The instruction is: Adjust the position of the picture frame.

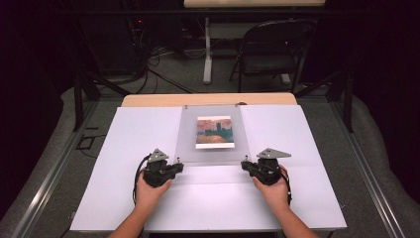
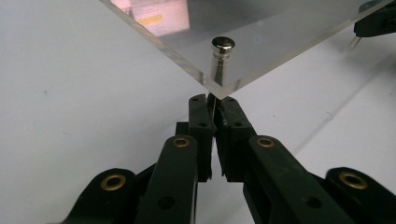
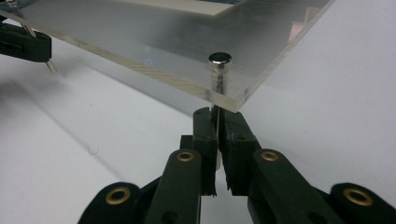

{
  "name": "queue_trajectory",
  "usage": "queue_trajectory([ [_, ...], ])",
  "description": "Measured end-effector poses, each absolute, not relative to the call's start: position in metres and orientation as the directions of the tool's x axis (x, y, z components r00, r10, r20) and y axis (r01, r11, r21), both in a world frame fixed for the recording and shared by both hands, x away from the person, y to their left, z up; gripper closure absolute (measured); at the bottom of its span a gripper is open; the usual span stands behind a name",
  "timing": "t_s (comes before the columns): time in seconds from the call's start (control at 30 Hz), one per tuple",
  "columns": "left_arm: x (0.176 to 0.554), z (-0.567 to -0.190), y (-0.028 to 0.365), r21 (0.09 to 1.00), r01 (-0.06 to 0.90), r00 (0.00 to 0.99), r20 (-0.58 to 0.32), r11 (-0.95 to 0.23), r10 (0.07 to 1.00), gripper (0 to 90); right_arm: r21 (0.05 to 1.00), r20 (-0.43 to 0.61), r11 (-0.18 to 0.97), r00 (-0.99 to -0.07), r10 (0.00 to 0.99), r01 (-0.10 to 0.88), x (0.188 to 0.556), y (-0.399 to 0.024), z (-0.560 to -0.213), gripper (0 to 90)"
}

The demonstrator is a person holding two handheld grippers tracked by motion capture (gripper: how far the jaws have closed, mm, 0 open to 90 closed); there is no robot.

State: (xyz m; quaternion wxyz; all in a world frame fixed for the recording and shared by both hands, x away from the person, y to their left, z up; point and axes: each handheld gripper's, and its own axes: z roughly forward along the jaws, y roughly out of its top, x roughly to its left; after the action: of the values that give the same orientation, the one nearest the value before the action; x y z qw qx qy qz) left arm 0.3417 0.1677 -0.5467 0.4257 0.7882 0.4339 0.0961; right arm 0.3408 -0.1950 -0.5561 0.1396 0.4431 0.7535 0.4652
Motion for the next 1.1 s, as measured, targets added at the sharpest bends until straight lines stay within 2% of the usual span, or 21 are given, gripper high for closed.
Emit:
queue_trajectory([
  [1.1, 0.345, -0.557, 0.168, 0.741, 0.616, 0.594, -0.215, -0.266, 0.775, 84.6, 0.815, 0.201, 0.181, -0.562, 0.802, 0.55, 0.345, -0.191, -0.567, 84.8],
])
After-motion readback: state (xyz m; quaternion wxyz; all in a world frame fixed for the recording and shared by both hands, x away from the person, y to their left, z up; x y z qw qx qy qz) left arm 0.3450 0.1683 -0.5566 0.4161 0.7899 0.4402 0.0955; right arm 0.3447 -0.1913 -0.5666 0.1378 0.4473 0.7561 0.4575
